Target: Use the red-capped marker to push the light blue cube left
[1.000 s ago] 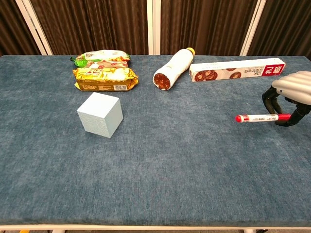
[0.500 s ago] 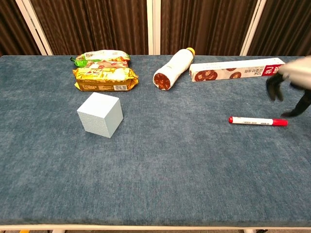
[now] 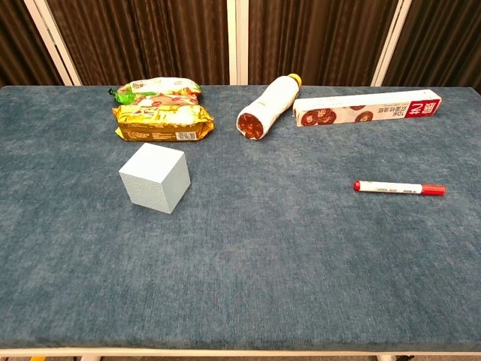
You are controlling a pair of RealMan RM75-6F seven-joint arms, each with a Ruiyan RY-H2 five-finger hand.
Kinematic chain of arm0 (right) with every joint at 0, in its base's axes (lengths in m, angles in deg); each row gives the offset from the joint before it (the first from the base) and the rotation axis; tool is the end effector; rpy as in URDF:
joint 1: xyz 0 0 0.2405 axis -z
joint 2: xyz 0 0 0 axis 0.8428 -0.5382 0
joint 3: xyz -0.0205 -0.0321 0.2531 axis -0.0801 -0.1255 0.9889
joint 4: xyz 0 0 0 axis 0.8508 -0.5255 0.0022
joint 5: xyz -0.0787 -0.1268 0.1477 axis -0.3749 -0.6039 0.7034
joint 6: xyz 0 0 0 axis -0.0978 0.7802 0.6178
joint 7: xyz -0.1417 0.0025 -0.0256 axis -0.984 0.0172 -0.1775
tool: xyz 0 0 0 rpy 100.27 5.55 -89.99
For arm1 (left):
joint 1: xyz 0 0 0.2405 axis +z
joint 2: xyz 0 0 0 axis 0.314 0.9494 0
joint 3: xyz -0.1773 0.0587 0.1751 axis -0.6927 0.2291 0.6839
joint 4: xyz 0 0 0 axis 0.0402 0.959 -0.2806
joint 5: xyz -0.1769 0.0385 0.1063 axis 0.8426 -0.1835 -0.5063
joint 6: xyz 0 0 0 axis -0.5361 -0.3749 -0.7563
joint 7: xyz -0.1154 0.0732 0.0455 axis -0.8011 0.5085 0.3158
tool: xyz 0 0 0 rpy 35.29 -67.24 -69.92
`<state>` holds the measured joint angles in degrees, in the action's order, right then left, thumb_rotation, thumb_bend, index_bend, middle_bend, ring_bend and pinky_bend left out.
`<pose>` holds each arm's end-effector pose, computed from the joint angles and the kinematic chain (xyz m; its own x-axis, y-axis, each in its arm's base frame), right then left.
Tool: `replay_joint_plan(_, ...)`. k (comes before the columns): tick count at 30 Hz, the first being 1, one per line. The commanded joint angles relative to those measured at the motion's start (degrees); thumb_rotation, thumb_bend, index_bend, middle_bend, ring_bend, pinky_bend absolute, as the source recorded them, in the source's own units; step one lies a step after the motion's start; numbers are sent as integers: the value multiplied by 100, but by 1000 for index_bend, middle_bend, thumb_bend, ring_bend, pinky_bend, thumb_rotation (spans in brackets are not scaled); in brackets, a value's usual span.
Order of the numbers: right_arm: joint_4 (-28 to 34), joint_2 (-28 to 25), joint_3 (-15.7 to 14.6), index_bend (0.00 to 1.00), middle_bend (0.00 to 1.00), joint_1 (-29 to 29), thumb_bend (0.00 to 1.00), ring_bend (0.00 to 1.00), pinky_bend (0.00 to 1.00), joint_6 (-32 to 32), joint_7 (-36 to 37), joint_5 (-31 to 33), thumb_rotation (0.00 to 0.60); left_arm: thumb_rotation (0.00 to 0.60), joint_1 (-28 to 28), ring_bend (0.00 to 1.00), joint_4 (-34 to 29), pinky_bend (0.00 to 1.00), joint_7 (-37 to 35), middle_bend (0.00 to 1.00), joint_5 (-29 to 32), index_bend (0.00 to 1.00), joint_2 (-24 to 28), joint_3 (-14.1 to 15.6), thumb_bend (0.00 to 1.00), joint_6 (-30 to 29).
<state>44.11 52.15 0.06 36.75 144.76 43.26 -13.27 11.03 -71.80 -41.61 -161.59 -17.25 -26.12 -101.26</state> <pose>-0.3415 -0.2707 0.1845 0.7591 -0.1372 0.6364 -0.6459 -0.0364 0.7626 -0.3423 0.1990 0.1676 0.4539 0.0577 0.8892 0.8883 0.0483 -0.4567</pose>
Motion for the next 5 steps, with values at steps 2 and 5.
replay_joint_plan(2, 130, -315, -177, 0, 0, 612, 0, 0, 0, 475, 467, -28, 230, 600, -12, 14, 19, 105, -31, 106, 17, 184, 28, -6, 37, 30)
replay_joint_plan(5, 116, -326, -181, 0, 0, 752, 0, 0, 0, 614, 554, -93, 235, 600, -16, 14, 37, 105, -28, 106, 27, 185, 43, 5, 37, 55)
